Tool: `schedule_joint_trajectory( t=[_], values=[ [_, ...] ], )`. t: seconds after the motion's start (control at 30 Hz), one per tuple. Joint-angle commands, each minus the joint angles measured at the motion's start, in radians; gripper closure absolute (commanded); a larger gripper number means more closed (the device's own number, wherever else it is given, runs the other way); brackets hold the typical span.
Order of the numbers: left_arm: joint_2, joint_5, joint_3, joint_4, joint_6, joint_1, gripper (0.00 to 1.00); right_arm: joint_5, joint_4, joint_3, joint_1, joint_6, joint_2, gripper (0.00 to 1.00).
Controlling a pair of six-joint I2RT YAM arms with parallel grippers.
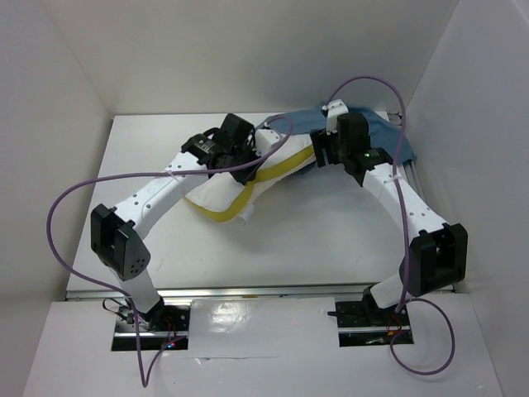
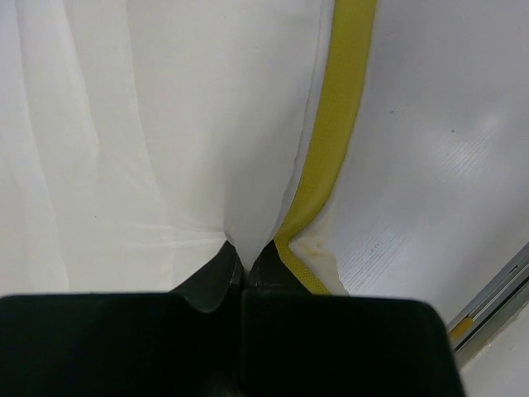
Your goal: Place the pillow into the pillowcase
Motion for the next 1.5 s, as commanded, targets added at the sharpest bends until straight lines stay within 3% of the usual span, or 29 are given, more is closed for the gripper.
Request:
schedule_joint_trajectory(
  t=[0.0, 0.1, 0.13, 0.17, 0.2, 0.27, 0.43, 0.73, 0.93, 1.17, 1.47],
  values=[
    [-0.056, 0.029, -0.003, 0.042, -0.001, -0.002, 1.0, 0.032, 0.116, 0.081, -0.01, 0.011, 0.039, 0.17],
    [-0.066, 0.029, -0.012, 0.042, -0.001, -0.002, 1.0, 0.032, 0.125, 0.093, -0.019, -0.008, 0.063, 0.31],
    [-0.066, 0.029, -0.012, 0.051, -0.001, -0.002, 1.0, 0.017, 0.125, 0.105, -0.029, -0.008, 0.079, 0.41],
    [-0.066, 0.029, -0.023, 0.051, -0.001, -0.002, 1.0, -0.007, 0.125, 0.115, -0.029, -0.008, 0.079, 0.54],
    [-0.066, 0.029, -0.023, 0.051, -0.001, -0.002, 1.0, -0.056, 0.11, 0.127, -0.044, -0.008, 0.09, 0.8],
    [-0.075, 0.02, -0.035, 0.06, -0.001, -0.002, 1.0, -0.125, 0.085, 0.159, -0.044, -0.008, 0.099, 0.98],
    [-0.066, 0.009, -0.032, 0.069, -0.033, 0.007, 1.0, -0.319, -0.014, 0.282, -0.017, 0.031, 0.099, 1.0],
    [0.035, 0.018, 0.153, 0.088, -0.157, 0.058, 1.0, -0.523, -0.25, 0.34, 0.289, -0.009, 0.088, 1.0],
    [0.046, 0.018, 0.232, 0.1, -0.215, 0.141, 1.0, -0.662, -0.381, 0.368, 0.3, -0.057, 0.099, 1.0],
    [0.046, 0.041, 0.258, 0.1, -0.248, 0.168, 1.0, -0.741, -0.311, 0.421, 0.318, -0.035, 0.111, 1.0],
    [0.046, 0.093, 0.257, 0.1, -0.292, 0.168, 1.0, -0.724, -0.226, 0.619, 0.341, 0.029, 0.315, 1.0]
  ],
)
